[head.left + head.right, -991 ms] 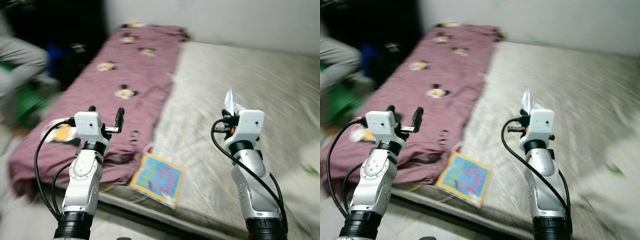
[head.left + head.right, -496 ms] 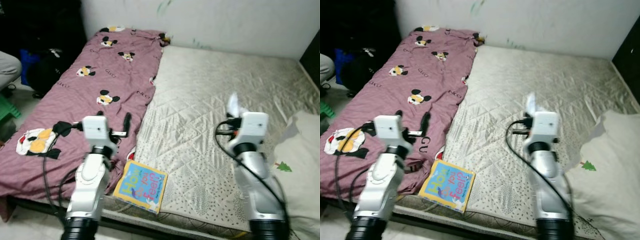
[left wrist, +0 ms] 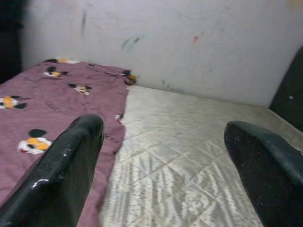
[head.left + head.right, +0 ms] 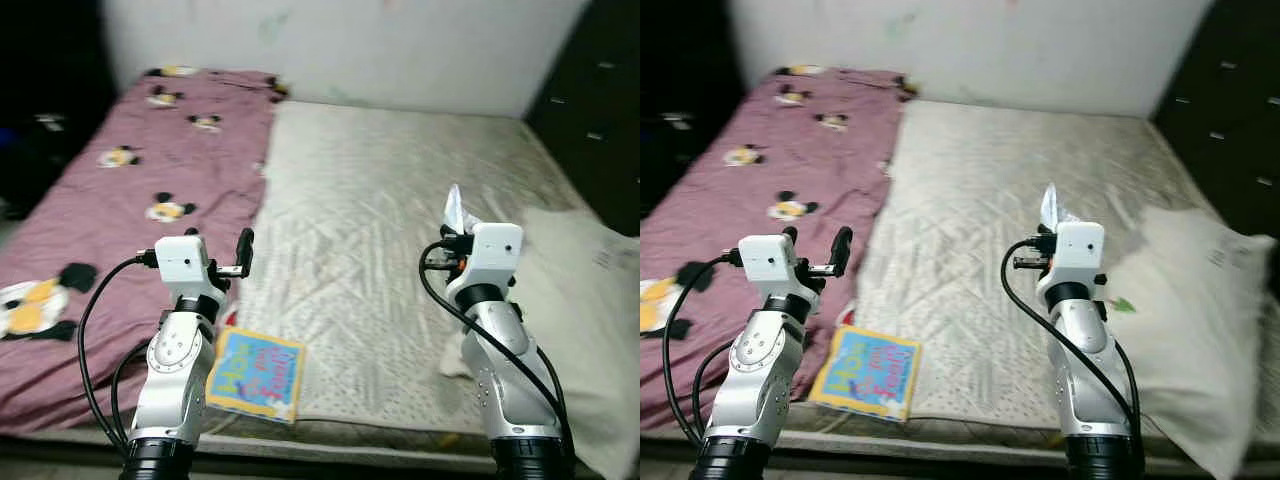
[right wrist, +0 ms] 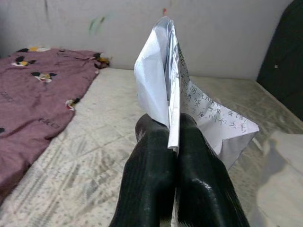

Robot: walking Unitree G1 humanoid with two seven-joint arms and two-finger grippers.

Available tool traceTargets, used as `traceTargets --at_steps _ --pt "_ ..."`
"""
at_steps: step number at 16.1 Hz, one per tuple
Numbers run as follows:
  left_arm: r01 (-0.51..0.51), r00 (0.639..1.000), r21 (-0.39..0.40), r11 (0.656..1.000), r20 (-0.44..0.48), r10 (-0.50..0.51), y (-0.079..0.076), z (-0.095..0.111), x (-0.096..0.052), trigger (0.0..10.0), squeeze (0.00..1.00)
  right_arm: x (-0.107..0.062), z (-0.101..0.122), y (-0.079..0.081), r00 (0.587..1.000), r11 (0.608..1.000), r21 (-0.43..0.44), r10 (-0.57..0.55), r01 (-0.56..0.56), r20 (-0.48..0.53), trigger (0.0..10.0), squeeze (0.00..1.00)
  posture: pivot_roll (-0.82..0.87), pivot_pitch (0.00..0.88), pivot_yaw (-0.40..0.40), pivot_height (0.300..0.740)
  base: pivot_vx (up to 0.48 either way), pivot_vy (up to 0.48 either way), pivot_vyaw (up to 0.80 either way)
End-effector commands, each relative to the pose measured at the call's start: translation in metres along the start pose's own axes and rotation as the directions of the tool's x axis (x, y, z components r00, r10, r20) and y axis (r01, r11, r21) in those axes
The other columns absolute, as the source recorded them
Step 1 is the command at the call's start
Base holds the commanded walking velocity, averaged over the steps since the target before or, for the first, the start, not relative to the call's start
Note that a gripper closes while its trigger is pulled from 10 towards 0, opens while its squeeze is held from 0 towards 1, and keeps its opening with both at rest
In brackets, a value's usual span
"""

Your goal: Clean up the room

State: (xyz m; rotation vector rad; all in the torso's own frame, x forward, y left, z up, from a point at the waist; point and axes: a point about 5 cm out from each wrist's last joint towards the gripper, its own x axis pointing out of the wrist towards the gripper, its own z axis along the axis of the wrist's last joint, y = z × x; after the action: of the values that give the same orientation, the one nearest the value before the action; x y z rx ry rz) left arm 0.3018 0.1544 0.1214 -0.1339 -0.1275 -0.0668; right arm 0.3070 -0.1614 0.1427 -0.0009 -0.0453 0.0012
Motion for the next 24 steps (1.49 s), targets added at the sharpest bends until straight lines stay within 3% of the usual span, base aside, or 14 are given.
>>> traceTargets --at_steps 1,4,21,24 --pt "0.008 1.0 -0.004 1.0 -0.001 -0.008 -0.001 0.001 0.0 10.0 0.0 0.002 0.002 0.001 1.0 1.0 -0.001 0.007 -0.007 -0.002 10.0 0.0 -0.05 0.048 -0.036 0.74 0.0 0.405 -0.8" --pt "0.006 1.0 -0.013 1.0 -0.003 -0.006 0.0 0.001 0.0 10.0 0.0 0.003 -0.001 0.004 1.0 1.0 0.005 0.025 -0.024 -0.019 10.0 0.0 -0.05 0.047 -0.04 0.74 0.0 0.48 -0.55" --pt "-0.005 1.0 -0.024 1.0 -0.011 0.004 0.002 0.002 0.003 10.0 0.0 0.005 -0.008 0.011 0.996 0.998 0.012 0.069 -0.069 -0.048 10.0 0.0 -0.05 0.044 -0.041 0.74 0.0 0.48 0.0" --pt "-0.005 1.0 -0.023 1.0 -0.012 0.005 0.001 0.001 0.003 10.0 0.0 0.003 -0.008 0.024 0.986 0.987 0.04 0.159 -0.157 -0.04 10.0 0.0 -0.05 0.045 -0.039 0.74 0.0 0.48 0.0"
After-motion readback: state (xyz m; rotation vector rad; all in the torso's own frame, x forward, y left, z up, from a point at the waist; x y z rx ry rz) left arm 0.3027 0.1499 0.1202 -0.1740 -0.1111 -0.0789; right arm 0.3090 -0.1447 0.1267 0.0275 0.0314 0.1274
